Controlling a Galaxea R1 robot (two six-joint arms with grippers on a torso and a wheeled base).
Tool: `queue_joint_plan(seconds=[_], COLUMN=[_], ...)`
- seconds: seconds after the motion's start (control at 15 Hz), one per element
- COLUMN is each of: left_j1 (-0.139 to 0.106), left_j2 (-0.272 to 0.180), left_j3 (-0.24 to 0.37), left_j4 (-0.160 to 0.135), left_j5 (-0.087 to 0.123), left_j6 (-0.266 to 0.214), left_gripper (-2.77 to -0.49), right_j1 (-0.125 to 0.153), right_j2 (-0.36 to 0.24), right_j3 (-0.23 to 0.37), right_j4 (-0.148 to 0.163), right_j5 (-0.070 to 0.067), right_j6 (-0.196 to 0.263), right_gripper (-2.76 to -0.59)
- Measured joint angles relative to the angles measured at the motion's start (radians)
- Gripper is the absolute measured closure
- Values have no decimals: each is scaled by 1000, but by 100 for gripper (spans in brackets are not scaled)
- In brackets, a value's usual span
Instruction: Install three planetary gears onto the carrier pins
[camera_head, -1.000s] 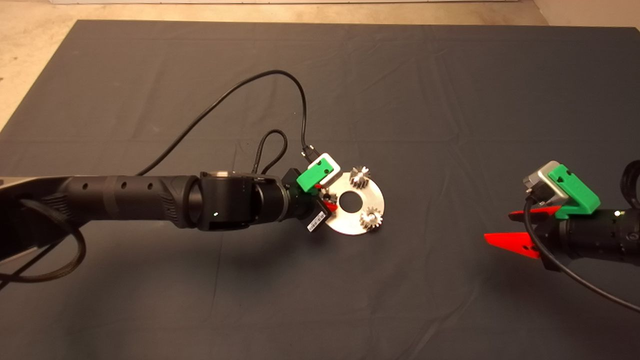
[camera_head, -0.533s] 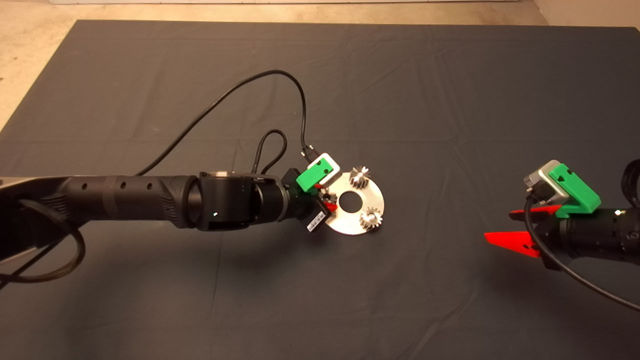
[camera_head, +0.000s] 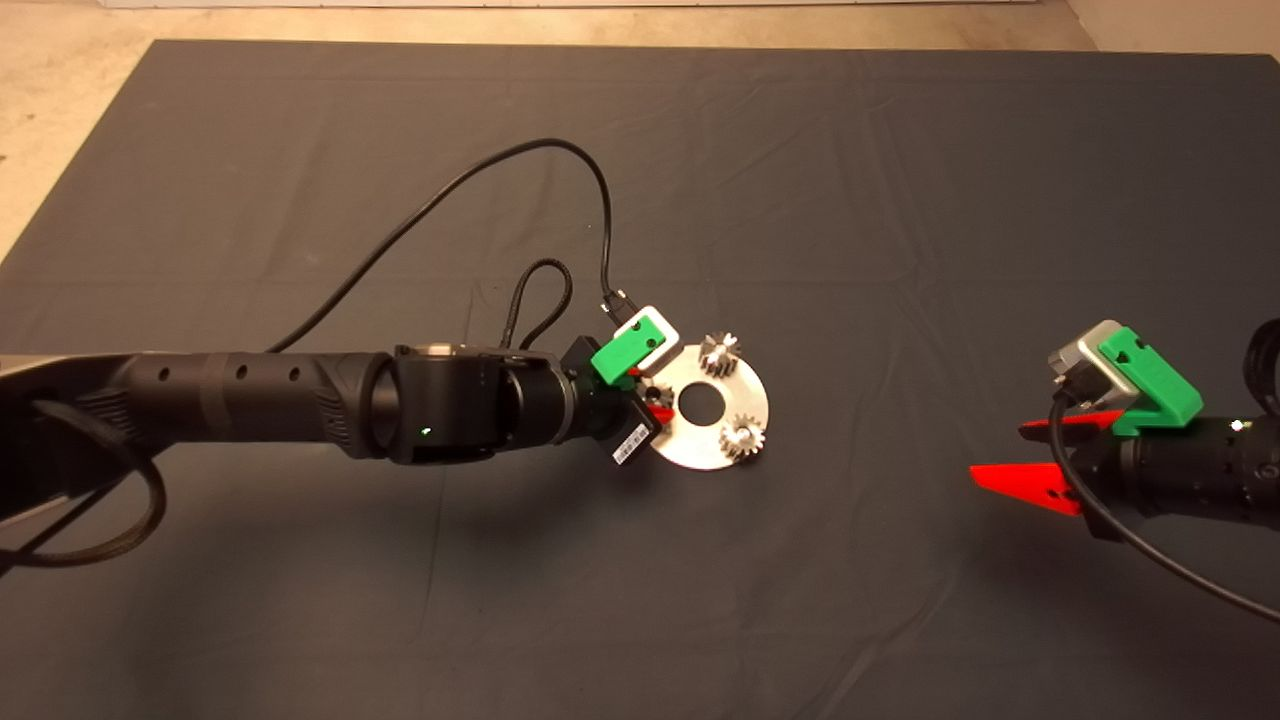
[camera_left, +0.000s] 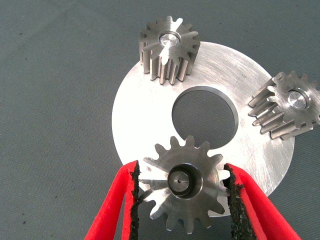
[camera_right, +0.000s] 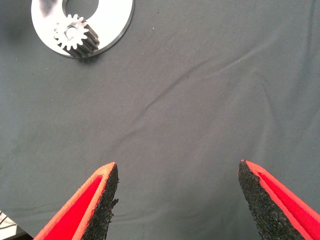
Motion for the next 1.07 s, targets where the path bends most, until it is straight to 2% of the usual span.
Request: queue_joint_plan(seconds=[0.47, 0.53, 0.73, 0.87, 0.93, 1.0, 1.07], left_j1=[0, 0, 0, 0, 0, -1, -3], left_j2=[0, 0, 0, 0, -2, -4, -8], left_j3=[7, 7, 7, 21, 39, 55, 70], left_j4=[0, 0, 0, 0, -3, -12, -24], left_j5=[-8, -8, -8, -7, 0, 16, 52], left_j6=[0, -1, -1, -1, -1, 0, 0], left_gripper=[-105, -115, -119, -131, -131, -131, -132], right_j1=[5, 5, 5, 5, 5, 5, 5], right_j2=[0, 0, 0, 0, 0, 0, 0], right_j3=[0, 0, 0, 0, 0, 0, 0], right_j4=[0, 0, 0, 0, 0, 0, 0], right_j5=[0, 0, 0, -1, -1, -2, -3], right_j6=[0, 0, 0, 0, 0, 0, 0], right_gripper=[-178, -178, -178, -178, -178, -178, -178])
